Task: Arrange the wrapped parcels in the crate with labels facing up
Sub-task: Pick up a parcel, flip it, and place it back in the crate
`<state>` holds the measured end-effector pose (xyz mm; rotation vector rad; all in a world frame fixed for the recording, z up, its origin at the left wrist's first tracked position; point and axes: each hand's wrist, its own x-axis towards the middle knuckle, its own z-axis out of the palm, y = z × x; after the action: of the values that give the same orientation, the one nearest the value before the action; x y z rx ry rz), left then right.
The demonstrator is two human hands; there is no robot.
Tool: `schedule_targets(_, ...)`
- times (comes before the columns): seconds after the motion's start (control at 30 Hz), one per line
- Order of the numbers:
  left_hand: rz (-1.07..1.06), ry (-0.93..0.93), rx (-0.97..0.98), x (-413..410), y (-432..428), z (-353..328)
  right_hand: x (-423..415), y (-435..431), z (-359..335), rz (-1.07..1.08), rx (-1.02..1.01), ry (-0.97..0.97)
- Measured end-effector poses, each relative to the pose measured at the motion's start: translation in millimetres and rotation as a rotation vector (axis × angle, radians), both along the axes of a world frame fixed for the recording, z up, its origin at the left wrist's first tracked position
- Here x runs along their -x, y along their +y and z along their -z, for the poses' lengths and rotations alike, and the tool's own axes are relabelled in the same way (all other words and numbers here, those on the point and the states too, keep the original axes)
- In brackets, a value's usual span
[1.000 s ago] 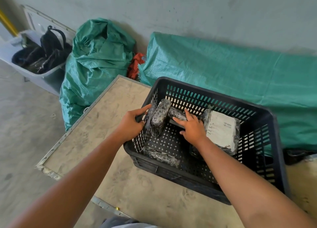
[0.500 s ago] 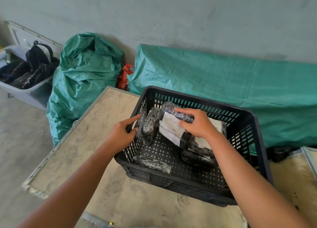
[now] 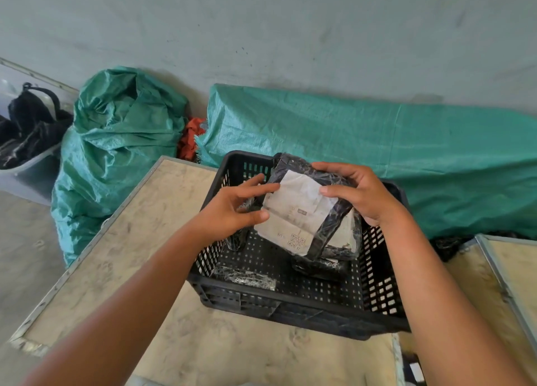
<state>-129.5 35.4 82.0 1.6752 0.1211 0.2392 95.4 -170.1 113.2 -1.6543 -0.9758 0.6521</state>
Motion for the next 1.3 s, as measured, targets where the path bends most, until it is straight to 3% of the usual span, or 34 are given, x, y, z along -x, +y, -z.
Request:
schedule_targets(0.17,0.098,0.067,-0.221,-14,-3,3,0,-2,1,0.052,0.027,-0.001)
schedule_targets(0.37,0.041,0.127,-0.086,-27,10,25,12,-1,24,0.283,0.027,-0.108)
schedule_targets(0.57,-0.098,0.244,-0.055,-55,22,52,23,20,73,0.222,0.321,-0.166)
schedule_targets(0.7,-0.156,0.364,-0.210,-74,30,72,24,50,97,0.224,0.419,-0.110)
schedule_targets(0.93,-0.048,0.682,-0.720,-90,29,103,31,76,139,0.145,0.549,-0.047)
schedule_targets(1.3,0.020,0.835,-0.716,-100,12,155,39,107,167,0.160,0.813,-0.098)
